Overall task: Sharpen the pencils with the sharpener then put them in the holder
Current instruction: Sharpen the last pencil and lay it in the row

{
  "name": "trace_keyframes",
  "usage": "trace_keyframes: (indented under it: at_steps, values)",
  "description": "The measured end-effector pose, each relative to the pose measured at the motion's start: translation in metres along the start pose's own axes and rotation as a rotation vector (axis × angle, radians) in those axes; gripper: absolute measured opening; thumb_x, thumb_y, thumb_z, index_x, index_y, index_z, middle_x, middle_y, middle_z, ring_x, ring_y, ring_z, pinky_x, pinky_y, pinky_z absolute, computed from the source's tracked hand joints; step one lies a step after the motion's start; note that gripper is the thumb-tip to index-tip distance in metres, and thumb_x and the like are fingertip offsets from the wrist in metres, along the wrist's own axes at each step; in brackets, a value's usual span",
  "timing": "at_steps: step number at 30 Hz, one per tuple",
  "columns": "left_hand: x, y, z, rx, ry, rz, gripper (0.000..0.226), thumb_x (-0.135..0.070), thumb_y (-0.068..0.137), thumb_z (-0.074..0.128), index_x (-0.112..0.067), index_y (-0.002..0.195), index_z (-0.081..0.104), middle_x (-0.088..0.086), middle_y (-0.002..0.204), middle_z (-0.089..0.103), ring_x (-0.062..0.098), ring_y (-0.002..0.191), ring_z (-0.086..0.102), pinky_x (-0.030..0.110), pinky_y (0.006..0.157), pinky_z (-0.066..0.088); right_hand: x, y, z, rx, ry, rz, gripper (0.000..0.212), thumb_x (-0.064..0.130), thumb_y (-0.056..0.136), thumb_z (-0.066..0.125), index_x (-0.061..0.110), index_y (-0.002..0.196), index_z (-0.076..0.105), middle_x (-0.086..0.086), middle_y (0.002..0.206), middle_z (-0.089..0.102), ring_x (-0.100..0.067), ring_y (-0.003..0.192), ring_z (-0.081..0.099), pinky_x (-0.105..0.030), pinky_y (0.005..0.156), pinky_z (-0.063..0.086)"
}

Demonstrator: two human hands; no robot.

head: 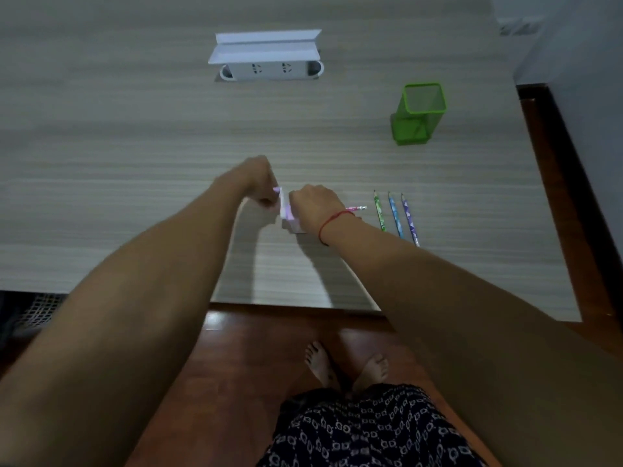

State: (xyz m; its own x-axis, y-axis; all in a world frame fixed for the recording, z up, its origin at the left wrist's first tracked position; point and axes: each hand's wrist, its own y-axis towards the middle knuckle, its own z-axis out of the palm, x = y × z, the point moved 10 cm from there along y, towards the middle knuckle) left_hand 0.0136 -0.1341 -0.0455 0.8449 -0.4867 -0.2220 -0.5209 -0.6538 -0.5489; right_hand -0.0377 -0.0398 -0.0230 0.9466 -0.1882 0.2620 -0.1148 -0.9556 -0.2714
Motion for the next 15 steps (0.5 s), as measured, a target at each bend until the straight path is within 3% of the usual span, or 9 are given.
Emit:
trace_keyframes:
  at_steps: [3,4,6,8,10,13,15]
  values:
    - [-0.001,-0.028,0.034,0.492,-0.115,-0.091,0.009,-0.006,0.084,0.067,0.000,0.089,0.072,-0.001,0.059,0.073,0.002,0.054,0.067,0.015,0.067,0.056,0.002,-0.001,-0.003,-0.002,-0.003,-0.005,0.031,0.023,0.090,0.056,0.008,0.115,0.064,-0.018,0.120,0.062,-0.038,0.111,0.061,-0.037,0.089,0.049]
    - [0.000,-0.035,0.049,0.589,-0.114,-0.121,0.011,-0.007,0.087,0.065,0.001,0.093,0.070,-0.002,0.058,0.073,0.000,0.055,0.068,0.013,0.067,0.055,0.003,-0.001,-0.002,-0.003,-0.009,-0.011,0.030,0.023,0.090,0.056,0.008,0.114,0.064,-0.018,0.119,0.063,-0.038,0.110,0.061,-0.037,0.088,0.049]
    - [0.005,-0.038,0.083,0.685,-0.103,-0.158,0.014,-0.011,0.087,0.066,0.000,0.094,0.070,-0.001,0.062,0.073,0.001,0.059,0.069,0.014,0.074,0.055,0.005,-0.002,-0.001,-0.018,-0.017,-0.016,0.028,0.024,0.089,0.055,0.009,0.112,0.065,-0.017,0.117,0.064,-0.036,0.108,0.062,-0.035,0.086,0.050]
    - [0.014,-0.035,0.118,0.721,-0.110,-0.183,0.012,-0.014,0.090,0.063,-0.006,0.082,0.068,-0.003,0.061,0.072,-0.001,0.054,0.066,0.012,0.067,0.054,0.006,-0.004,-0.001,-0.020,-0.009,-0.026,0.028,0.025,0.089,0.054,0.010,0.110,0.065,-0.016,0.116,0.065,-0.035,0.108,0.061,-0.035,0.085,0.049]
    - [0.026,-0.017,0.130,0.621,-0.137,-0.232,0.023,-0.015,0.093,0.055,-0.009,0.072,0.061,-0.003,0.057,0.068,-0.003,0.042,0.061,0.010,0.055,0.051,0.007,-0.006,-0.001,-0.029,-0.022,-0.040,0.029,0.026,0.090,0.053,0.009,0.111,0.065,-0.017,0.116,0.065,-0.035,0.109,0.060,-0.035,0.084,0.049]
    - [0.031,0.009,0.090,0.183,-0.066,-0.212,0.031,-0.024,0.082,0.068,-0.012,0.056,0.059,-0.008,0.030,0.054,-0.006,0.031,0.051,0.017,0.061,0.049,0.001,-0.007,-0.005,-0.020,0.004,-0.029,0.033,0.031,0.087,0.056,0.008,0.110,0.064,-0.019,0.116,0.064,-0.036,0.108,0.060,-0.036,0.083,0.048]
    - [0.025,0.004,0.063,-0.082,-0.046,-0.182,0.030,-0.021,0.072,0.075,-0.006,0.052,0.059,-0.001,0.036,0.060,0.004,0.052,0.066,0.025,0.069,0.054,-0.005,-0.008,-0.006,-0.013,0.023,-0.009,0.036,0.033,0.086,0.058,0.008,0.111,0.062,-0.019,0.116,0.063,-0.036,0.107,0.060,-0.035,0.081,0.047]
